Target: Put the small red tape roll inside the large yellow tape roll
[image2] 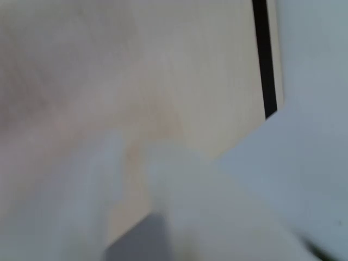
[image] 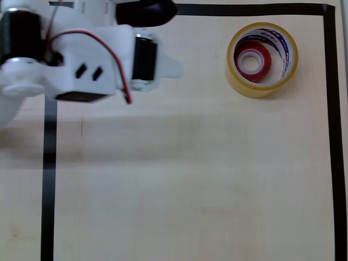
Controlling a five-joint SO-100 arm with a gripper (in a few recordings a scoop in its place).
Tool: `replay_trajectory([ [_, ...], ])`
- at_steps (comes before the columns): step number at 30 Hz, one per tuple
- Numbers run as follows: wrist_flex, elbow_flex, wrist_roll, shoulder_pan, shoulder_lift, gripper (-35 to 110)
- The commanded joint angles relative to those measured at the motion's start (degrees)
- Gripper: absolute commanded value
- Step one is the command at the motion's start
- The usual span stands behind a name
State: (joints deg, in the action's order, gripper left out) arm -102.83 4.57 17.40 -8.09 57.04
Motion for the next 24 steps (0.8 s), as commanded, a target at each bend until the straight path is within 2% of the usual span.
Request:
replay_trajectory([
  [1, -0.8, 12.1, -1.0, 0.3, 20.5, 0],
  [6, 1.8, 35.7, -1.0, 2.3, 38.1, 0],
  [10, 23.2, 78.0, -1.0, 2.7, 64.6, 0],
  [15, 36.4, 111.2, -1.0, 4.6, 83.8, 0],
  [18, 42.6, 125.3, -1.0, 5.7, 94.4, 0],
  [24, 46.5, 144.1, -1.6, 6.2, 112.4, 0],
])
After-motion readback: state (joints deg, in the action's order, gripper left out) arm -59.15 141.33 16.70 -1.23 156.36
